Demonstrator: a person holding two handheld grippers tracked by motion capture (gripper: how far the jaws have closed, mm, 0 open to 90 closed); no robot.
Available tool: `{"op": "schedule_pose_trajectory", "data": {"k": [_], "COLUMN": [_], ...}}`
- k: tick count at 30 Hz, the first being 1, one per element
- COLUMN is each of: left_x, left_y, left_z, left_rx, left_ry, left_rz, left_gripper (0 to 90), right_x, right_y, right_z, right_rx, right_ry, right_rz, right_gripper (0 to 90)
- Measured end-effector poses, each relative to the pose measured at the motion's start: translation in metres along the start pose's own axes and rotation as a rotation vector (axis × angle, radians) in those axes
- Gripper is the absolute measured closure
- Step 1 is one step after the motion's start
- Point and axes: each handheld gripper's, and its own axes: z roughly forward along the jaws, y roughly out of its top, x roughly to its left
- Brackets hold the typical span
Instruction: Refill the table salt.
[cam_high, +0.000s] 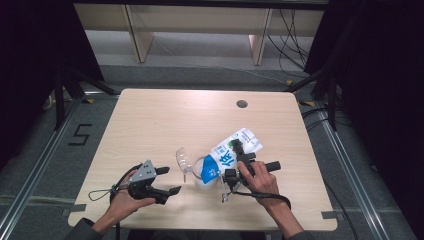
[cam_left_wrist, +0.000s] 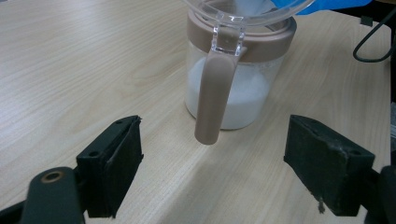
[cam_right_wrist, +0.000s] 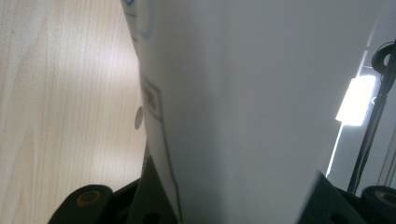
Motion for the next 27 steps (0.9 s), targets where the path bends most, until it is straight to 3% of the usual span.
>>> {"op": "schedule_pose_trajectory", "data": {"k": [23, 25, 27], "left_x": [-0.0005, -0.0001, -0.0005], "left_y": [-0.0002, 0.0, -0.0001], "left_z": [-0.0001, 0.0, -0.0001], "left_rx": [0.0, -0.001, 0.001], "left_ry": [0.003, 0.0, 0.003], "left_rz": [-0.007, -0.002, -0.006], "left_gripper": [18.4, 18.4, 18.4], "right_x": [0.0001, -0.003, -0.0021], "right_y": [-0.0006, -0.0001, -0.0003], "right_z": [-0.0008, -0.0003, -0.0007], "right_rx": [0.0, -0.013, -0.007], "right_ry": [-0.012, -0.019, -0.013], "right_rz": [0.011, -0.029, -0.013], "right_gripper": [72.4, 72.4, 72.5]}}
